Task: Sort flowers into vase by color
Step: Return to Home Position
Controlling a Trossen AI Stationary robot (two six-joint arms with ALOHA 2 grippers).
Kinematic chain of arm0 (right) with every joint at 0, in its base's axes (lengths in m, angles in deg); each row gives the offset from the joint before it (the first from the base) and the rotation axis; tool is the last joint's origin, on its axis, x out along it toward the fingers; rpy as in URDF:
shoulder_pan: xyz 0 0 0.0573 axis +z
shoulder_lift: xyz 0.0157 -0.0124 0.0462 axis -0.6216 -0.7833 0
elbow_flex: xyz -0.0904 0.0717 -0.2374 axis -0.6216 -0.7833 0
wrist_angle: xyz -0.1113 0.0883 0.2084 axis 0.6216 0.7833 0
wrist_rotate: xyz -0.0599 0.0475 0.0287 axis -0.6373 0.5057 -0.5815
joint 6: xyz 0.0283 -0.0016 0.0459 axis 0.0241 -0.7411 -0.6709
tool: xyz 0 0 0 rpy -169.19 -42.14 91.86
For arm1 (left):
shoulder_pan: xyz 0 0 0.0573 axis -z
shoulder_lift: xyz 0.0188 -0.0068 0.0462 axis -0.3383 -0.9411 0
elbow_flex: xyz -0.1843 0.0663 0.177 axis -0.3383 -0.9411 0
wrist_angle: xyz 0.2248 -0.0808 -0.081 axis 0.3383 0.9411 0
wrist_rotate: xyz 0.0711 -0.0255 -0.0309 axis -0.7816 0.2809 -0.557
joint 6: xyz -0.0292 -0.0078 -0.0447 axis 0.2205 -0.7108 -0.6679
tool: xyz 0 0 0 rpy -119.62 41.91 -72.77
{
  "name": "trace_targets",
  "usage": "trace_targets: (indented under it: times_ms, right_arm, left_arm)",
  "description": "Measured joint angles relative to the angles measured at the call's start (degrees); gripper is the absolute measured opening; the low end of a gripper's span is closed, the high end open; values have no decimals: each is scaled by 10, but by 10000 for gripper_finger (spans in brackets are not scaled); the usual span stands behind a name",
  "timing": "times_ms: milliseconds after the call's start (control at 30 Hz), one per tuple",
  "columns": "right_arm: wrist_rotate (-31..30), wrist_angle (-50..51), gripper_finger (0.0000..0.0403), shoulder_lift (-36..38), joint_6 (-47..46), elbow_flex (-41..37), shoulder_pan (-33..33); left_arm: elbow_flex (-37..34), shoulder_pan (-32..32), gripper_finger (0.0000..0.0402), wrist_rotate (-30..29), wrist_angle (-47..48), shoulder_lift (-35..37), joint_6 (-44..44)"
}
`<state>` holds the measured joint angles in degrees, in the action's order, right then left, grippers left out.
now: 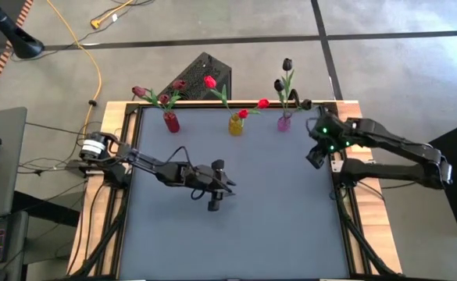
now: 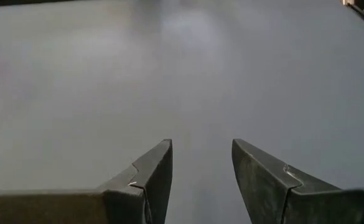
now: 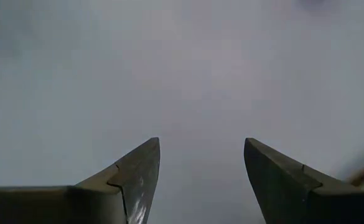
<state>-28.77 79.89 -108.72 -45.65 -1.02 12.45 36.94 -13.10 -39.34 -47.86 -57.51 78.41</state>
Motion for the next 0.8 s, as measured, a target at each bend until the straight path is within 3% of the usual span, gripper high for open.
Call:
trace_targets:
  times_ms: [200,367,600,800]
  right_arm:
    - [-39,-97,260,64,-79,-80,116]
    - [-61,-281,260,107,-86,-169,193]
    - [-60,-619,260,95,-6,-277,259]
    - [-60,-877,260,39,90,-344,257]
  left_arm:
    - [0,9,155,-1,10,0,6]
    - [0,11,155,20,8,0,59]
    - [0,-14,155,76,-31,0,109]
    - [-22,-58,155,130,-114,0,104]
